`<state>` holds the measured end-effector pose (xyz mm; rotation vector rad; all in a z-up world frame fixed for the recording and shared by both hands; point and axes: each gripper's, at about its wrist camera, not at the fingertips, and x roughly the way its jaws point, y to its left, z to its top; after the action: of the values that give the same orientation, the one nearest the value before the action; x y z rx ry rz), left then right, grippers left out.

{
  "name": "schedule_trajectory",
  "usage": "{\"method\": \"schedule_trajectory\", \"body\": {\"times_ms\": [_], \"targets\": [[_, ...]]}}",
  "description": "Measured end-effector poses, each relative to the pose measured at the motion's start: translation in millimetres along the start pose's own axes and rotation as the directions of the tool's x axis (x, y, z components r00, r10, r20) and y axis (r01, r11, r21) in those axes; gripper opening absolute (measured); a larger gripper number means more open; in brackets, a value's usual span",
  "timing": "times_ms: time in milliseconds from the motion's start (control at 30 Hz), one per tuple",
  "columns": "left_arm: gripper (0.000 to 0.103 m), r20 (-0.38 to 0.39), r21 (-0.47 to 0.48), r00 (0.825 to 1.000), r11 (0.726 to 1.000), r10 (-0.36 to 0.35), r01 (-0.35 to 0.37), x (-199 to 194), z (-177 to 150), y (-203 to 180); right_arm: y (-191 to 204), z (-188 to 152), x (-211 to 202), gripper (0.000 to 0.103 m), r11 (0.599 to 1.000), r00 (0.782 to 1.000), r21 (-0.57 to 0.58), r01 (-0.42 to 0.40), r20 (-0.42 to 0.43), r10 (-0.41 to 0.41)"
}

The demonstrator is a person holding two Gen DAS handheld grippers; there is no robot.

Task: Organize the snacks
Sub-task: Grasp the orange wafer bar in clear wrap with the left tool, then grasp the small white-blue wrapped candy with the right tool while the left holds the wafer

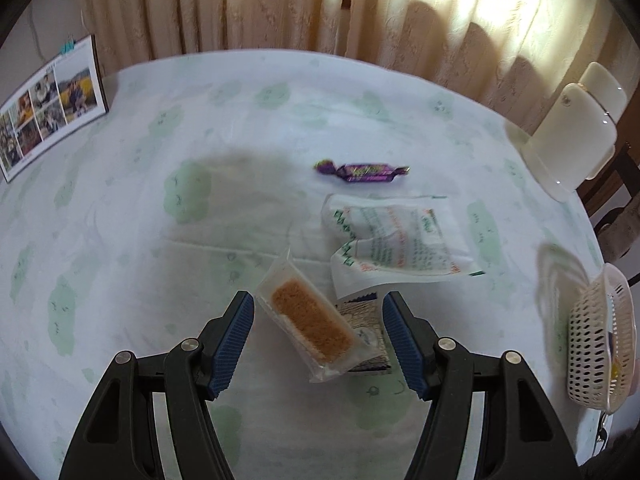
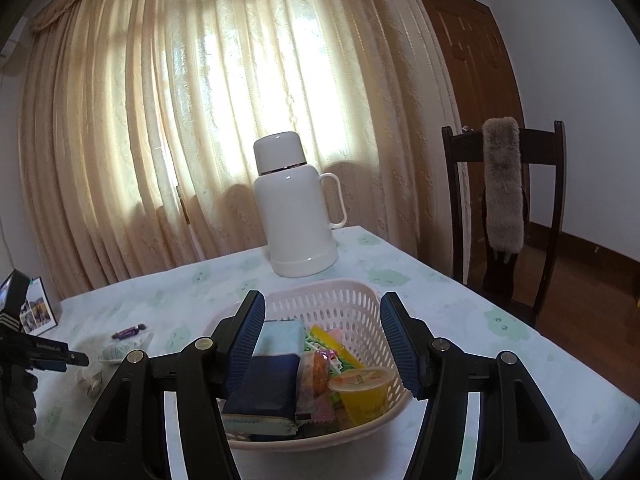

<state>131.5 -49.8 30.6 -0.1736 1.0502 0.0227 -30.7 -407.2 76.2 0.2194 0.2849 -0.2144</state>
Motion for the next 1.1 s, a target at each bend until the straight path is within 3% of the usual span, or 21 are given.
{"method": "schedule_trajectory", "body": {"times_ms": [100,200,233,333,733,967,1067,1100], "targets": [[0.063,-0.02,-0.006,1.0,1.0,0.008,-0.008,10,-1,3,1,-1,0,0.061,1.0,1.0,-0.011,0.003,-0.001,-0.003],[0.056,-0.039,-0.023,0.999,1.0,0.01,-0.011,18,-1,8,3,-2,-1,0.061,1.0,1.0,-0.023,0.008,0.003,-0.008],[0.052,-0.039,-0.029,0.999,1.0,0.003,-0.004,19,-1,10,4,-2,-1,0.061,1.0,1.0,-0.027,0.007,0.003,-0.007],[0.03,-0.033,-0.025,0.999,1.0,-0.007,0.006,17,-1,13,8,-3,-2,0.061,0.999,1.0,-0.046,0.013,0.008,-0.012],[0.027,0.004,0.005,0.999,0.999,-0.032,0.032,-4,-9,29,38,-6,-14,0.061,0.987,0.998,-0.158,0.025,0.055,-0.017],[0.027,0.033,0.011,0.998,0.998,-0.055,0.055,-23,-14,44,89,-4,-24,0.061,0.967,0.986,-0.2,-0.161,0.005,0.165],[0.027,0.05,0.012,0.996,0.997,-0.075,0.074,-31,-16,51,116,-8,-12,0.061,0.928,0.947,-0.194,-0.317,-0.117,0.298],[0.027,0.057,0.012,0.995,0.997,-0.08,0.08,-35,-16,53,128,-11,-3,0.061,0.908,0.919,-0.177,-0.38,-0.183,0.349]]}}
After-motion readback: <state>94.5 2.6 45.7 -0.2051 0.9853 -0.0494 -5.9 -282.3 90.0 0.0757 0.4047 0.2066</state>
